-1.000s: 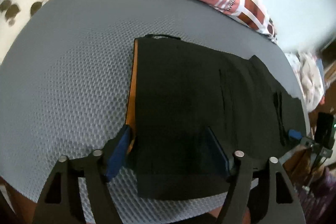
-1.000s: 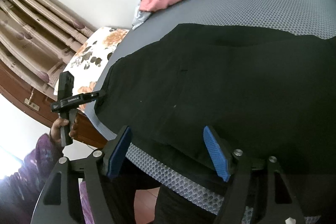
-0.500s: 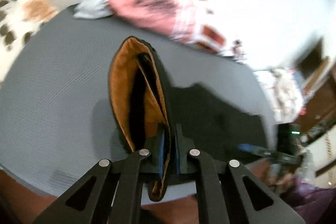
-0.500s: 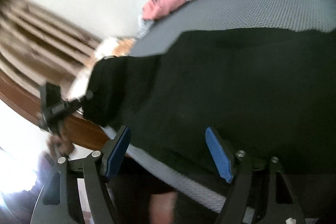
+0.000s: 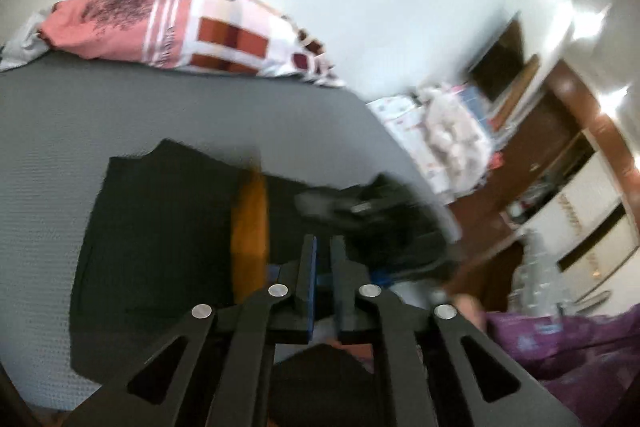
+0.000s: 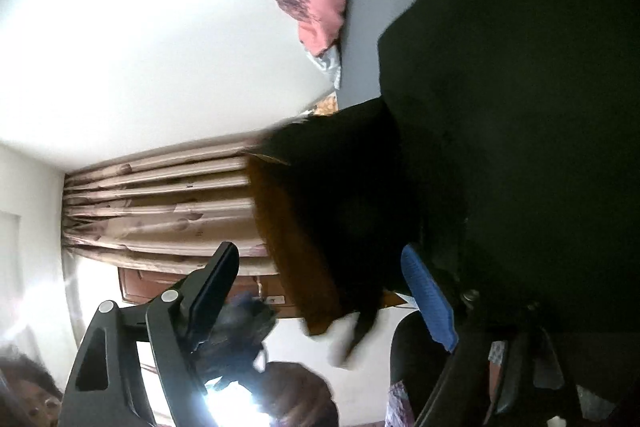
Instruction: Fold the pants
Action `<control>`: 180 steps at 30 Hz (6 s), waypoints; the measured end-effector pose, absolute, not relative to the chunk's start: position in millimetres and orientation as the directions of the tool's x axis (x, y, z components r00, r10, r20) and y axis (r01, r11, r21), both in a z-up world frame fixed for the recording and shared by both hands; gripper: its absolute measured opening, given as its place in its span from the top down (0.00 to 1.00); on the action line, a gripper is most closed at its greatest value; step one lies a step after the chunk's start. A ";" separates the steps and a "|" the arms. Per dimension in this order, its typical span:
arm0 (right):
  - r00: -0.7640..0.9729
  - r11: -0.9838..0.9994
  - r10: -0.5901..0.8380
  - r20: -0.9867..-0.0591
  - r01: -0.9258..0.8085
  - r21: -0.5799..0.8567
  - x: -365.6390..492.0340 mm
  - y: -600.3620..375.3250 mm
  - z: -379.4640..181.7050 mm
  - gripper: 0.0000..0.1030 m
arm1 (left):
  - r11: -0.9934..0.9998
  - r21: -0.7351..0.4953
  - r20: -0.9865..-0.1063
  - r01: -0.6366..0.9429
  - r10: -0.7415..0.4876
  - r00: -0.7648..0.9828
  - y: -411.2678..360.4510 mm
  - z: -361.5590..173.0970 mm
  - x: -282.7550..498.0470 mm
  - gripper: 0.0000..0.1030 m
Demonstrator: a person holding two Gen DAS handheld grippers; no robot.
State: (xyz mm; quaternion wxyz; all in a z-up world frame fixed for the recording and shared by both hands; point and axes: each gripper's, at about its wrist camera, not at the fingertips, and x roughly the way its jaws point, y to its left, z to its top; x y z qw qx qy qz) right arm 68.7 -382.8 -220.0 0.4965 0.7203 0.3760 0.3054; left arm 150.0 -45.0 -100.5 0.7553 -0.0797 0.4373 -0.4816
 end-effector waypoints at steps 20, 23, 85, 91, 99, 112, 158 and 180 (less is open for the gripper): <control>0.398 0.239 0.872 -0.286 0.165 0.957 91.5 -352.5 -188.3 0.17 | 0.855 -0.321 -0.746 0.408 -0.494 0.447 50.4 -193.0 153.2 0.53; 0.379 0.368 0.842 -0.384 0.117 0.922 91.8 -338.1 -176.5 0.28 | 0.853 -0.328 -0.740 0.405 -0.499 0.452 56.1 -194.9 151.6 0.53; 0.692 0.182 0.637 -0.339 0.292 0.939 -73.4 -620.6 -181.0 0.78 | 0.745 -0.368 -0.768 0.557 -0.581 0.270 -98.9 -186.9 139.7 0.27; 0.597 0.180 0.703 -0.386 0.376 0.909 -93.9 -581.8 -189.9 0.78 | 0.742 -0.395 -0.746 0.542 -0.603 0.282 -89.3 -178.3 125.2 0.27; 0.618 0.110 0.664 -0.420 0.475 0.873 -104.5 -586.7 -220.1 0.75 | 0.744 -0.367 -0.757 0.558 -0.588 0.285 -84.1 -180.4 112.9 0.27; 0.663 0.230 0.613 -0.429 0.370 0.900 -91.7 -577.1 -178.5 0.90 | 0.758 -0.386 -0.745 0.525 -0.592 0.307 -69.5 -174.2 114.8 0.27; 0.476 0.540 0.603 -0.640 0.346 0.767 -44.5 -591.2 -221.4 0.42 | 0.716 -0.226 -0.784 0.660 -0.537 0.313 -113.3 -190.3 153.2 0.27; 0.495 0.407 0.697 -0.519 0.322 0.855 -24.3 -599.1 -243.8 0.54 | 0.577 -0.468 -0.776 0.669 -0.631 0.000 -136.9 -209.5 225.2 0.29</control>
